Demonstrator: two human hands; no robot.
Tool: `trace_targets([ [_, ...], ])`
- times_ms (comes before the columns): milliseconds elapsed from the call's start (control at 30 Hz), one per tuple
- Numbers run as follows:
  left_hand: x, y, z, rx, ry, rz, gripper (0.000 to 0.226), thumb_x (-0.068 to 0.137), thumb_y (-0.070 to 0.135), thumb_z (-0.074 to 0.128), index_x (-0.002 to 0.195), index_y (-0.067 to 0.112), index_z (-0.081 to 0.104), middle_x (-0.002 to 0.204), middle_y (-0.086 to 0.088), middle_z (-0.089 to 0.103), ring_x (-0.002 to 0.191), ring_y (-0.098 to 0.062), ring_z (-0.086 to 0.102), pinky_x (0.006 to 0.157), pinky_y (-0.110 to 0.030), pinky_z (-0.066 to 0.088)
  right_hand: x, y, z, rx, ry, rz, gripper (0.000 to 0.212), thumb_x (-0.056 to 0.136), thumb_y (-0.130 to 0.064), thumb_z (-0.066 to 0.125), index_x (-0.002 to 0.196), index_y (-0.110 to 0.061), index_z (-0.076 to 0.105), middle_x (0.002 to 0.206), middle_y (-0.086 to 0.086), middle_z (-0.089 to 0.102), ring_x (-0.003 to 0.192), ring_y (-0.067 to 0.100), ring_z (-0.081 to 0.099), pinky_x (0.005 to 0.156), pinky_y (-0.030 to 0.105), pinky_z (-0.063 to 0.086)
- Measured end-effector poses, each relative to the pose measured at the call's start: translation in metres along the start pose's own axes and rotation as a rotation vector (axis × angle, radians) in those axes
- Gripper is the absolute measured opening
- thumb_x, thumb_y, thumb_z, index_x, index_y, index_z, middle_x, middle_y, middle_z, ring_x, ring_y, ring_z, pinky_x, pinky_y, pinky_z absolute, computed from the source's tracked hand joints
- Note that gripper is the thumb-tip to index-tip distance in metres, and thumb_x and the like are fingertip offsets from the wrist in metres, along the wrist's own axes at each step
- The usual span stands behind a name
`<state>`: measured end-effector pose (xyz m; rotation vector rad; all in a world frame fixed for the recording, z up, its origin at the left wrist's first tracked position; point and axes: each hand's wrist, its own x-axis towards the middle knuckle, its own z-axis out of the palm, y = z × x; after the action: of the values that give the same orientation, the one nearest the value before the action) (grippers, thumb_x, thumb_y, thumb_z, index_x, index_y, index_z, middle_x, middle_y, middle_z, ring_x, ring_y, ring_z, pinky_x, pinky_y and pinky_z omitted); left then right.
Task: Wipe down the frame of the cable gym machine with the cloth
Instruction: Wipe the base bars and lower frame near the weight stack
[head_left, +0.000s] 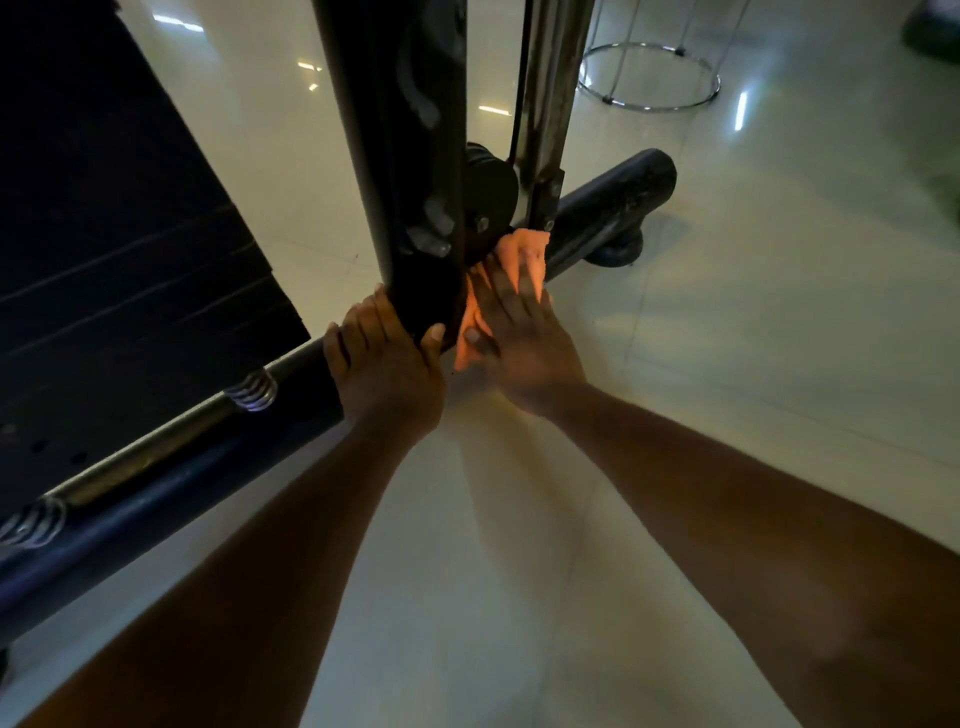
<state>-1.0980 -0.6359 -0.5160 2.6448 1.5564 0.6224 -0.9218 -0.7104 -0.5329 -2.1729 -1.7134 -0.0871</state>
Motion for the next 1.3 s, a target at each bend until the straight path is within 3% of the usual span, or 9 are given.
trace_targets([
  [100,0.0,0.001,-0.003,0.016,-0.031,-0.011,0.076,0.11,0.054,0.042,0.16,-0.003,0.034,0.157,-0.025,0.046,0.15,-0.04,0.039,0.127,-0.056,0.02,0.01,0.023,-0.005,-0.077,0.005,-0.052,0.071,0.113,-0.048,0.039,0.175,-0.023,0.013,0.183,0.006,0.005,0.169,0.034,-0.007,0.133,0.066,0.012],
  [233,0.002,0.005,-0.004,0.042,-0.088,-0.029,0.076,0.11,0.054,0.04,0.16,-0.002,0.031,0.16,-0.025,0.042,0.152,-0.04,0.035,0.128,-0.056,0.016,0.004,-0.024,0.021,0.037,0.057,0.105,0.068,0.117,-0.043,0.032,0.174,-0.014,0.012,0.183,0.01,0.003,0.167,0.039,-0.014,0.135,0.062,0.005],
  [433,0.002,0.006,-0.008,0.033,-0.119,-0.028,0.077,0.111,0.054,0.037,0.162,-0.002,0.028,0.163,-0.024,0.038,0.155,-0.039,0.03,0.13,-0.055,0.012,0.01,0.028,-0.016,-0.211,-0.093,-0.077,0.076,0.11,-0.066,0.027,0.174,-0.031,0.004,0.183,0.006,0.0,0.169,0.037,-0.001,0.134,0.065,0.009],
  [567,0.001,0.007,-0.007,0.076,-0.103,-0.036,0.075,0.112,0.054,0.039,0.16,-0.003,0.032,0.16,-0.025,0.043,0.152,-0.04,0.036,0.129,-0.056,0.018,0.007,-0.008,-0.01,-0.072,-0.109,0.054,0.076,0.114,-0.059,0.031,0.174,-0.027,-0.003,0.182,0.0,-0.014,0.166,0.034,-0.02,0.135,0.053,-0.004],
  [733,-0.001,0.01,-0.013,0.129,-0.139,-0.045,0.076,0.112,0.054,0.04,0.16,-0.004,0.031,0.159,-0.025,0.044,0.15,-0.04,0.038,0.128,-0.056,0.022,0.012,0.009,-0.033,-0.173,-0.218,0.006,0.072,0.115,-0.053,0.033,0.174,-0.034,-0.006,0.182,0.0,-0.014,0.167,0.032,-0.015,0.135,0.06,0.007],
  [900,0.0,0.01,-0.017,0.098,-0.178,-0.041,0.077,0.111,0.053,0.042,0.161,-0.004,0.027,0.16,-0.024,0.041,0.152,-0.04,0.036,0.129,-0.055,0.022,0.007,-0.026,-0.027,-0.116,-0.153,0.13,0.073,0.115,-0.036,0.043,0.174,-0.028,0.001,0.183,0.004,-0.009,0.166,0.038,-0.018,0.133,0.066,0.008],
  [1000,0.0,0.011,-0.015,0.09,-0.172,-0.041,0.075,0.111,0.052,0.042,0.161,-0.004,0.029,0.16,-0.025,0.042,0.152,-0.04,0.036,0.129,-0.055,0.022,0.009,-0.001,-0.032,-0.157,-0.215,0.011,0.069,0.114,-0.049,0.033,0.174,-0.035,0.001,0.183,0.001,-0.012,0.167,0.036,-0.017,0.127,0.077,0.008],
  [1133,-0.002,0.009,-0.011,0.094,-0.132,-0.043,0.075,0.11,0.052,0.045,0.158,-0.005,0.033,0.157,-0.025,0.045,0.149,-0.04,0.039,0.128,-0.056,0.024,0.022,0.037,-0.038,-0.085,-0.205,-0.215,0.061,0.116,-0.043,0.041,0.172,-0.035,0.021,0.183,0.005,0.004,0.168,0.039,0.003,0.123,0.079,0.025],
  [1300,-0.001,0.01,-0.013,0.076,-0.194,-0.046,0.079,0.109,0.058,0.041,0.161,-0.001,0.028,0.163,-0.022,0.038,0.154,-0.038,0.031,0.131,-0.053,0.014,0.023,0.038,-0.035,0.071,-0.115,-0.211,0.053,0.112,-0.031,0.054,0.165,-0.027,0.046,0.176,0.008,0.033,0.159,0.037,0.037,0.114,0.063,0.049],
])
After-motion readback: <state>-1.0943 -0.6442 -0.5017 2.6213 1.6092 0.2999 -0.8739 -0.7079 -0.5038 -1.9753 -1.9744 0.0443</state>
